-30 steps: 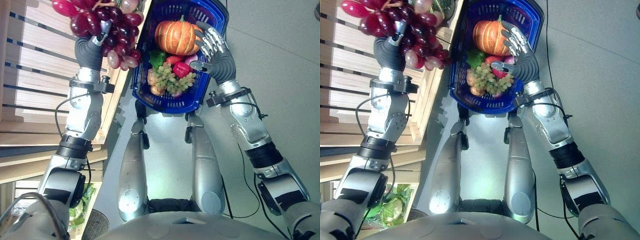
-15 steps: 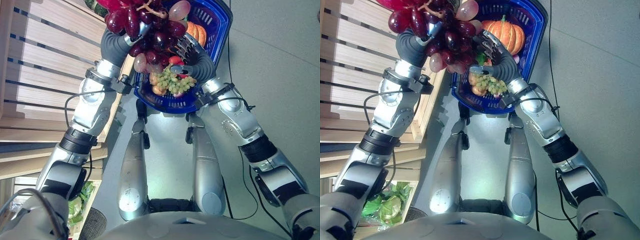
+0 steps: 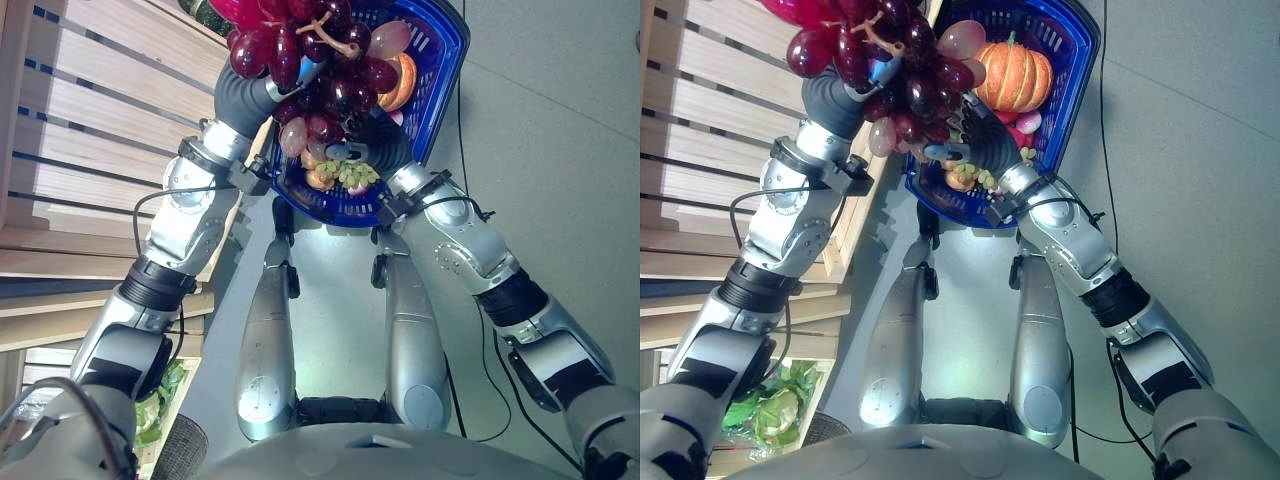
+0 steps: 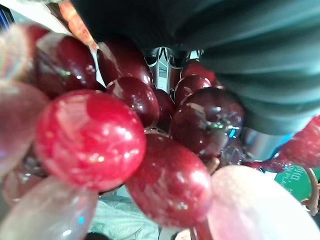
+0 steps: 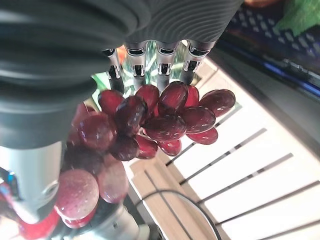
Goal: Pick up fruits and vegetables into the basket
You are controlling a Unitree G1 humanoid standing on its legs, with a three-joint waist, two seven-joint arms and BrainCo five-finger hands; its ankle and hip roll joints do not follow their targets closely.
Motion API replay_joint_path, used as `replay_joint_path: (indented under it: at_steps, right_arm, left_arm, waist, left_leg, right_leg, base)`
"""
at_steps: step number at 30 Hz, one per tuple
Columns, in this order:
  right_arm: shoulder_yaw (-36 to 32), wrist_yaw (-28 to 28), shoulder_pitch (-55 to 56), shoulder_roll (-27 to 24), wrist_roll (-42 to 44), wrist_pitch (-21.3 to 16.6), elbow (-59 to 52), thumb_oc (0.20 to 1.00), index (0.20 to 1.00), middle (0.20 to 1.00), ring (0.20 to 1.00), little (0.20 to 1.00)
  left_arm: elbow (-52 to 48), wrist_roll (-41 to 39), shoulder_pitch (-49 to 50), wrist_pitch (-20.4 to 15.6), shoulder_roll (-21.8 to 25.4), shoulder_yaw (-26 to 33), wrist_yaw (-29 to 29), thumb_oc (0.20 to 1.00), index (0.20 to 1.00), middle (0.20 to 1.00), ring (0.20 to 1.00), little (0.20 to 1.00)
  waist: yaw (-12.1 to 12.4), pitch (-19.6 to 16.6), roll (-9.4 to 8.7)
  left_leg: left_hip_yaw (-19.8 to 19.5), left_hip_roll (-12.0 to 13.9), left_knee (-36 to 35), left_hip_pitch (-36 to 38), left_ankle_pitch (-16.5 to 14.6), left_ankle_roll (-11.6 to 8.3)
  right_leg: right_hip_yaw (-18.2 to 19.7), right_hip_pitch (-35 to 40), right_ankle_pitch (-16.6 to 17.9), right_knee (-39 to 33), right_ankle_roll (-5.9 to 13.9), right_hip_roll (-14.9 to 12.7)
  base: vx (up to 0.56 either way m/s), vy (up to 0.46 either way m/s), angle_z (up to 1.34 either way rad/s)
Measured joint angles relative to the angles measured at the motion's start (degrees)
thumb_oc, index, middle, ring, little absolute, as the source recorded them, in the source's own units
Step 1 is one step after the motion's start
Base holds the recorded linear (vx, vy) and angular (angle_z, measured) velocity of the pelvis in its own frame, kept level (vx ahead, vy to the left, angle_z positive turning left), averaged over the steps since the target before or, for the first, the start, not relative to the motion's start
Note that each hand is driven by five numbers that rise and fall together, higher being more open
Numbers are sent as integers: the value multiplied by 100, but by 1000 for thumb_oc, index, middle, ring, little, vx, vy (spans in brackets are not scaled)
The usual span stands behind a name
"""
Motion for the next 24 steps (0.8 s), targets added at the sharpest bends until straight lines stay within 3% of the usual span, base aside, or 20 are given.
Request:
replay_joint_path:
  at_steps: [21, 23, 24]
  right_arm:
    - [116, 203, -141, -88, 217, 80, -1, 1000, 1000, 1000, 1000, 1000]
    - [134, 214, -141, -95, 219, 79, -2, 802, 802, 802, 802, 802]
    - [152, 215, -141, -99, 221, 72, -7, 627, 627, 627, 627, 627]
  left_arm:
    - [-1, -26, -44, 28, 126, -212, -124, 200, 200, 200, 200, 200]
    - [-1, -55, -47, 42, 129, -224, -122, 200, 200, 200, 200, 200]
    - [-1, -65, -48, 47, 133, -221, -115, 200, 200, 200, 200, 200]
  waist:
    - [24, 0, 0]
    - [23, 0, 0]
    - [22, 0, 0]
  left_leg:
    - [-6, -4, -14, -4, 0, -1]
    - [-6, -4, -23, -4, 1, -1]
    - [-6, -4, -26, -4, 1, -1]
  right_leg:
    - [-4, 0, -1, -21, -2, 0]
    - [-7, 2, 0, -33, -2, 0]
    - [-8, 2, 0, -36, -1, 0]
  base:
    - [0, 0, 0]
    - [0, 0, 0]
    - [0, 0, 0]
